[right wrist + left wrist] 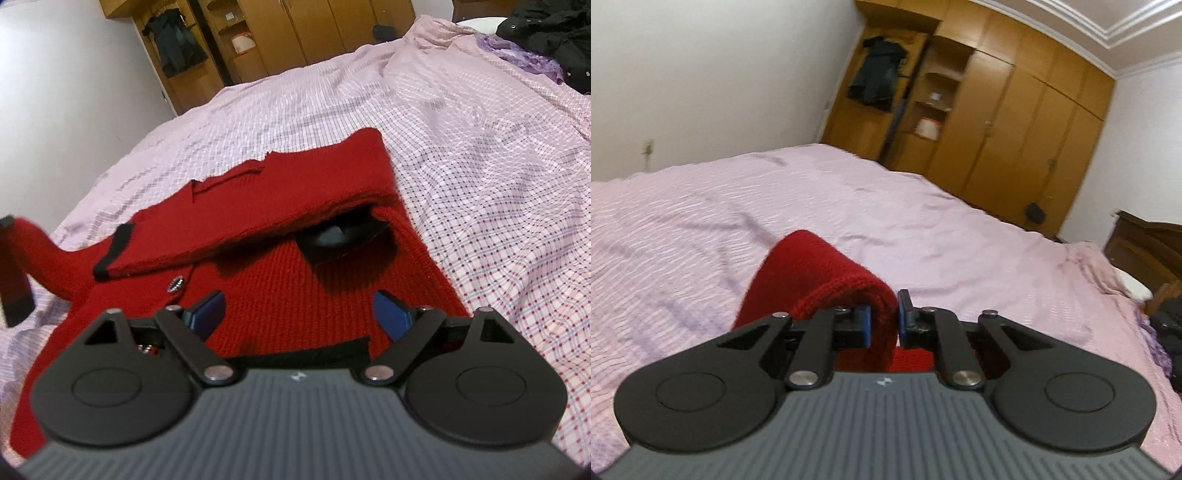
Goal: Fold small clothes
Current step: 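Lower the sleeve onto the cardigan and open the left gripper, then move the right gripper to the folded sleeve edge and close on it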
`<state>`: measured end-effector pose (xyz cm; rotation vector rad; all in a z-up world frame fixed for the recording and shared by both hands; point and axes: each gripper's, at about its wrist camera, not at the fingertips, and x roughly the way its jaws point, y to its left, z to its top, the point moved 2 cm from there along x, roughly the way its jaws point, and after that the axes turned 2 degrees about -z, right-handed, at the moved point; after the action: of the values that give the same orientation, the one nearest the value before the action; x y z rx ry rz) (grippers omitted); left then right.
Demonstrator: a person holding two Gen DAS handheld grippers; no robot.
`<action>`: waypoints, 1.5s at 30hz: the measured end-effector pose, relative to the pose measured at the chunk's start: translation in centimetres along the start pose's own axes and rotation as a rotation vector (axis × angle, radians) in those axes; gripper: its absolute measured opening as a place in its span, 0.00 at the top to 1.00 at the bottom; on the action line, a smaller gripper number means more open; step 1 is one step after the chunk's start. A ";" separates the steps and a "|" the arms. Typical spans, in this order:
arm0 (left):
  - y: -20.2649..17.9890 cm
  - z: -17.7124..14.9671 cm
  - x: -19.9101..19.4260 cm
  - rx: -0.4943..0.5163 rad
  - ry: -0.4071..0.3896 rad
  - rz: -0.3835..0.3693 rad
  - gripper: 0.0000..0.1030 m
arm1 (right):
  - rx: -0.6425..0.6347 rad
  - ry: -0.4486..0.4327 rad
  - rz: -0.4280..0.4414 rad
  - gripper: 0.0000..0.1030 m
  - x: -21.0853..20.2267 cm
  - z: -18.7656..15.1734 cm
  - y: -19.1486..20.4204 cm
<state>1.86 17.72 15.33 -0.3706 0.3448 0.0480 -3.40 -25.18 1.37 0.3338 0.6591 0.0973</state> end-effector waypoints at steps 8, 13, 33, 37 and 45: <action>-7.9 -0.2 0.9 0.045 0.007 -0.109 0.86 | 0.034 0.014 0.013 0.14 -1.2 0.7 -0.6; -12.6 -2.6 3.0 0.080 0.062 -0.165 0.86 | 0.044 0.007 0.017 0.14 -1.8 0.9 -1.2; -16.0 -16.1 11.2 0.164 0.446 -0.218 0.70 | 0.077 0.015 0.013 0.15 -1.4 0.5 -3.6; -15.4 -15.7 9.8 0.129 0.460 -0.229 0.45 | 0.069 0.017 0.007 0.14 -1.4 0.6 -3.4; -14.2 -13.7 5.9 0.201 0.483 -0.122 0.26 | 0.011 0.015 0.011 0.14 -1.4 1.5 -1.4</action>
<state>4.51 -0.56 6.26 -0.1990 0.7969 -0.1982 -3.63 -27.20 2.79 0.3478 0.6730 0.1073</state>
